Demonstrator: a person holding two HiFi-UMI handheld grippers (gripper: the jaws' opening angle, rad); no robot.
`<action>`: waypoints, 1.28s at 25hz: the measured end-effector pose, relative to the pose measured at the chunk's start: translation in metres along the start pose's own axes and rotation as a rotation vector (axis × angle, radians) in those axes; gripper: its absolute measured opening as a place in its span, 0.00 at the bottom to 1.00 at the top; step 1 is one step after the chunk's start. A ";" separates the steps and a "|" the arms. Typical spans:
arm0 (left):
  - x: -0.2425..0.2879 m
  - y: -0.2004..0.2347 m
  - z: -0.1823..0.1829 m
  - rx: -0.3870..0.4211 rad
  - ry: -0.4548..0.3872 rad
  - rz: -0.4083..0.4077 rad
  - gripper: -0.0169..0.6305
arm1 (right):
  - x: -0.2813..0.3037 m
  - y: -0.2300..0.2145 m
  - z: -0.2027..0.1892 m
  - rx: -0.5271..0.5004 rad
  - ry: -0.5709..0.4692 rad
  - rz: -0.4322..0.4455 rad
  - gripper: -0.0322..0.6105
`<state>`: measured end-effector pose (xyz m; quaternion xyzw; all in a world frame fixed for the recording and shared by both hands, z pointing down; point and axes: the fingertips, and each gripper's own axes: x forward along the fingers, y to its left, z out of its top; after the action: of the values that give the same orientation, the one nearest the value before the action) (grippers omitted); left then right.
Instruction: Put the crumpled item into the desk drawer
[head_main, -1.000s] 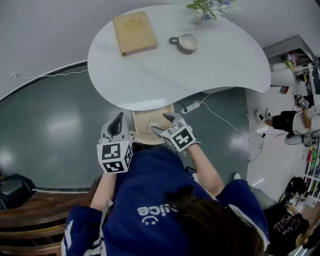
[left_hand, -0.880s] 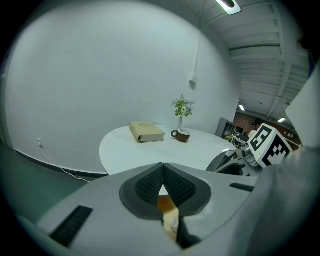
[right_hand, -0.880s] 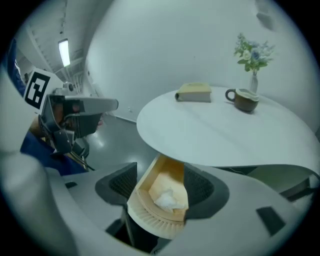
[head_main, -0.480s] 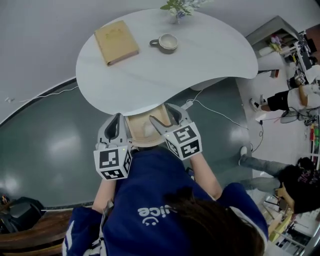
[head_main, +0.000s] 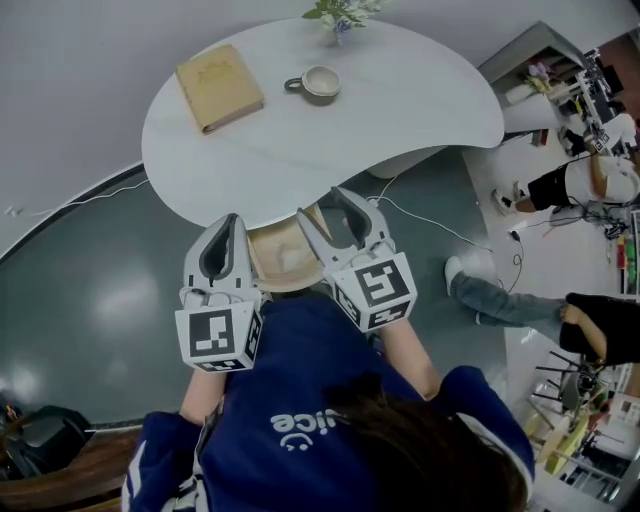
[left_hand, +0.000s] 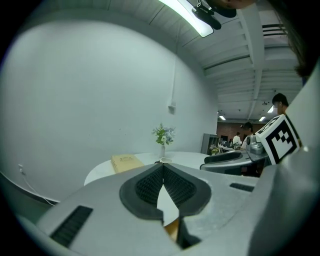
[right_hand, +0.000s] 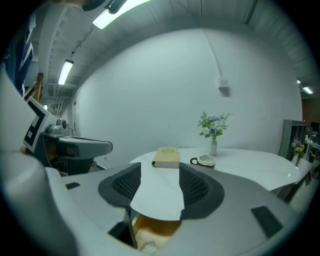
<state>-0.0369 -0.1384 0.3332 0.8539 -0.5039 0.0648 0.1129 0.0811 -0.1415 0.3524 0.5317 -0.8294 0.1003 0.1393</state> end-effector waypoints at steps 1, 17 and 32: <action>-0.001 -0.003 0.004 0.011 -0.007 -0.008 0.03 | -0.002 0.000 0.004 0.001 -0.013 -0.003 0.43; -0.006 -0.023 0.012 0.012 -0.016 -0.069 0.03 | -0.009 0.007 0.022 -0.029 -0.062 -0.015 0.07; -0.005 -0.018 0.013 0.006 -0.029 -0.048 0.03 | -0.012 0.000 0.027 -0.030 -0.117 -0.069 0.06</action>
<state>-0.0239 -0.1292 0.3169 0.8668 -0.4849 0.0512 0.1045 0.0828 -0.1401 0.3228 0.5628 -0.8187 0.0515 0.1020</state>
